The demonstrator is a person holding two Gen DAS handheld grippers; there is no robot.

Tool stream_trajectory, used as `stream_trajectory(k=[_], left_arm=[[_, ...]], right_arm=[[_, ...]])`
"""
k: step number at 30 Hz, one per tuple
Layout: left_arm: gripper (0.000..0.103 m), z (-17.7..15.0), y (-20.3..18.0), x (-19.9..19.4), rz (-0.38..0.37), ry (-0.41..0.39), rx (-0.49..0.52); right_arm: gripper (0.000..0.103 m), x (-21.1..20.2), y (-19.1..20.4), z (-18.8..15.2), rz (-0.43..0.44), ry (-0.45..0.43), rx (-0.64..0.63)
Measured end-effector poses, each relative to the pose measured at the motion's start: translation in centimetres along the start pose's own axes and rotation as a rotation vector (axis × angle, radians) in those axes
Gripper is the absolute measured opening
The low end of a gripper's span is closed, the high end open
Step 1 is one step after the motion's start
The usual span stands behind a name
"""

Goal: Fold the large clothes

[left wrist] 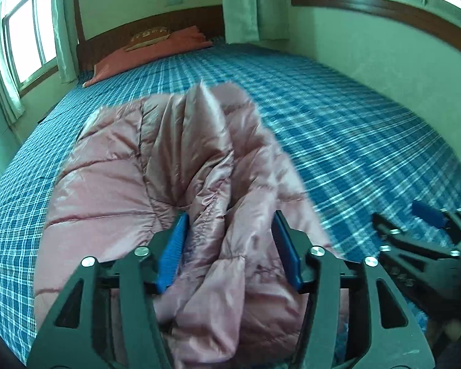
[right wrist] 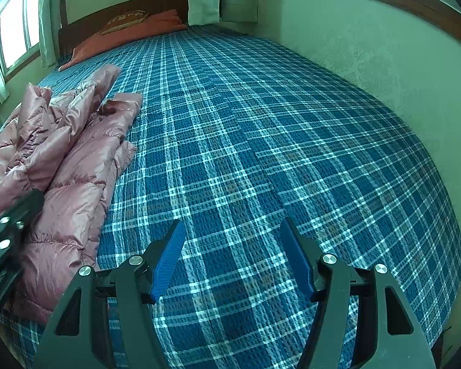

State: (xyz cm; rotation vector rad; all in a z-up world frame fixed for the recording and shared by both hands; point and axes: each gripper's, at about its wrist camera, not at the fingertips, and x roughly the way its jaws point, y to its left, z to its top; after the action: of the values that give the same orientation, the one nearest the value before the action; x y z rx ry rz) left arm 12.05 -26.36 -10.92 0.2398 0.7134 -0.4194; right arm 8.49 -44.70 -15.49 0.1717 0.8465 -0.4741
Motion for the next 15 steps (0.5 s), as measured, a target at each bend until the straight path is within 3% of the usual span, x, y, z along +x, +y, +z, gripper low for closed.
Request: stream_trajectory(k=[6, 15], left_arm=[[0.057, -0.3, 0.9, -4.2, -0.105, -0.027, -0.043], [0.057, -3.4, 5.8, -8.7, -0.134, -0.046, -0.135]], right_arm=[[0.064, -1.5, 0.0, -0.8, -0.019, -0.01, -0.012], [0.064, -4.0, 2.2, -1.4, -0.028, -0.039, -0.06]])
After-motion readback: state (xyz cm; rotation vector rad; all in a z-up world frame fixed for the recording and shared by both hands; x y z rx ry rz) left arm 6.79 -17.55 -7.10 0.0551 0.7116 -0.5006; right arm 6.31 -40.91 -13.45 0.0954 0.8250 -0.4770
